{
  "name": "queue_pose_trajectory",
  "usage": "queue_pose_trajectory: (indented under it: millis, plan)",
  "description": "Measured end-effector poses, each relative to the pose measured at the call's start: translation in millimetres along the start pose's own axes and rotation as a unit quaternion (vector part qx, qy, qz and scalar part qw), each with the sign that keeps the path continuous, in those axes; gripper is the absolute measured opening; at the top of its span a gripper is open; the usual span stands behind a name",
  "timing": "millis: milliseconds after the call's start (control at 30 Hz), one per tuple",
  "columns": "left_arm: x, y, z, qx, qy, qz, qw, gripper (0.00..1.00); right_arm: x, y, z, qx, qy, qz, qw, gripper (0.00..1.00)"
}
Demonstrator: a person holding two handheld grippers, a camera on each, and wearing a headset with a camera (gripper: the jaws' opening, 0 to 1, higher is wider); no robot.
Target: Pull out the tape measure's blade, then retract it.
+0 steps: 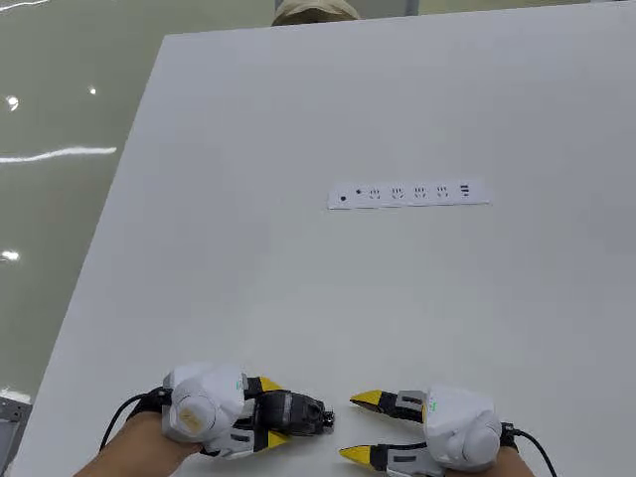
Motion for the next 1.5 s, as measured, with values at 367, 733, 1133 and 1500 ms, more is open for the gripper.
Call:
queue_pose_trajectory:
  millis: [367, 733, 1133, 1500]
  plan:
    - [-0.7, -1.5, 0.1, 0.001, 0.001, 0.002, 1.0000, 0.33, -8.9, -4.9, -2.8, 0.008, 0.009, 0.008, 0.9999, 0.36]
    - [-1.4, -2.1, -0.1, 0.004, -0.002, 0.002, 1.0000, 0.33, -17.9, -6.6, -6.8, 0.010, 0.018, 0.010, 0.9997, 0.33]
    - [-2.7, -3.8, 0.2, 0.005, -0.002, 0.003, 1.0000, 0.33, -20.2, -10.7, -12.7, 0.024, 0.019, 0.019, 0.9993, 0.27]
    - [-3.6, -4.8, -0.1, 0.006, -0.001, 0.003, 1.0000, 0.33, -23.9, -9.6, -16.1, 0.040, 0.023, 0.023, 0.9987, 0.21]
Point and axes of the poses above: the centre of the closed fingertips' face, and the gripper's own axes: x roughly backward along the fingers, z roughly to its left, y roughly out of its top, the point moved 4 cm from there along x, roughly backward along the fingers, and after that the axes turned 12 degrees about y, right-handed, at the moved point
